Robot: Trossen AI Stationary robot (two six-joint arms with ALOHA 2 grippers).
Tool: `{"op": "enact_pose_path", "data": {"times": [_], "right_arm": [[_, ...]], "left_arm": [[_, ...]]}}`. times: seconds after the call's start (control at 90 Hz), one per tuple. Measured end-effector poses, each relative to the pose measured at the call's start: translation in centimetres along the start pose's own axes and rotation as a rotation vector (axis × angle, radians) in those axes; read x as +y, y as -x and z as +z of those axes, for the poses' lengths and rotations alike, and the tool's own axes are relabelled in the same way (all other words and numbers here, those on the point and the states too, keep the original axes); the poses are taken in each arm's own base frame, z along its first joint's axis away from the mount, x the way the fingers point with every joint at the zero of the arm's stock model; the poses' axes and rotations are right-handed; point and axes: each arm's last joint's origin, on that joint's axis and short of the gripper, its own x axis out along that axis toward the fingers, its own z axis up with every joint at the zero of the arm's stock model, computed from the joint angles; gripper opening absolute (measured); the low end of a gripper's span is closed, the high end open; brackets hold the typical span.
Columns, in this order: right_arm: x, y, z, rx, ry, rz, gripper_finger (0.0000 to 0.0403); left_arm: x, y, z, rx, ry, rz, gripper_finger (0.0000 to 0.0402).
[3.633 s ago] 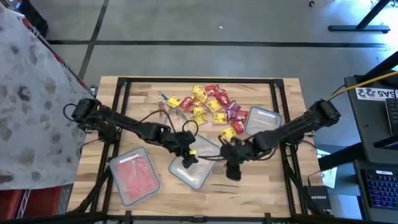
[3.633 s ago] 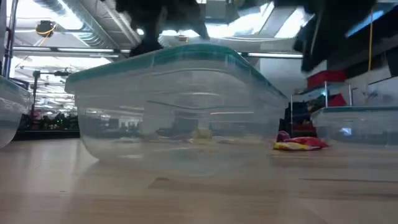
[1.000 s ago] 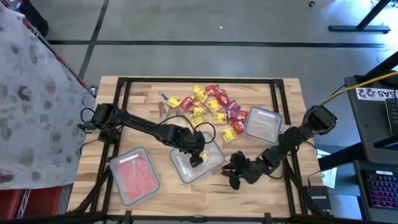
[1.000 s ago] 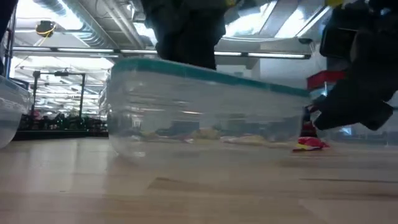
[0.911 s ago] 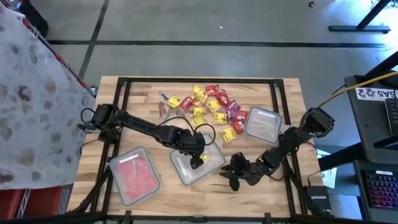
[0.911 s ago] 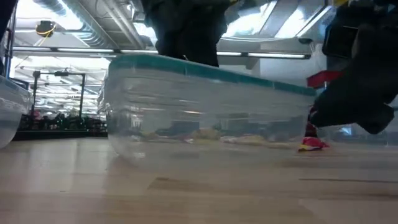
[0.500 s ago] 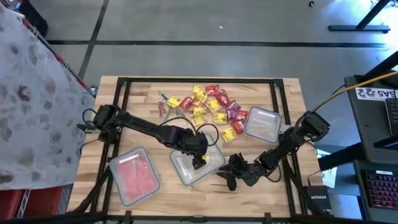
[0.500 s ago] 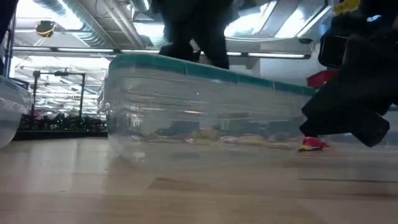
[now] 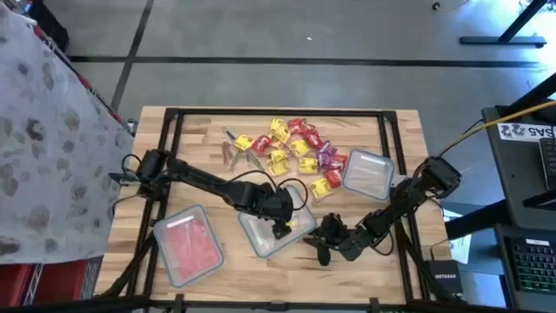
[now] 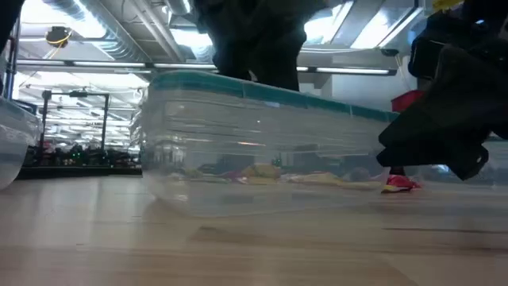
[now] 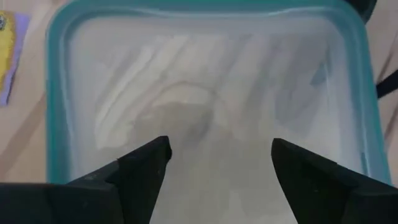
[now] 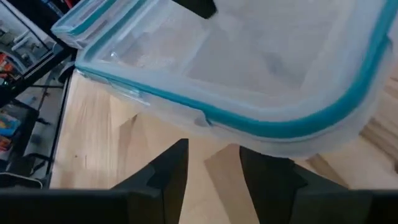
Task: Sort candy
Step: Open the rectangular transparent bin
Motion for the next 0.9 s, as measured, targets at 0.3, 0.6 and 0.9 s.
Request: {"op": "enact_pose_path", "data": {"times": [0.3, 0.6, 0.9], "right_arm": [[1.1, -0.2, 0.3, 0.038, 0.041, 0.074, 0.0133], [2.6, 0.0, 0.9, 0.102, -0.025, 0.282, 0.0133], [3.8, 3.0, 3.4, 0.421, -0.135, 0.479, 0.0133]], "left_arm": [[-0.5, -0.3, 0.1, 0.016, 0.054, -0.084, 0.0274], [-0.8, -0.3, 0.2, 0.034, 0.052, -0.150, 0.0274], [-0.9, -0.4, 0.4, 0.028, 0.012, -0.136, 0.0274]]}}
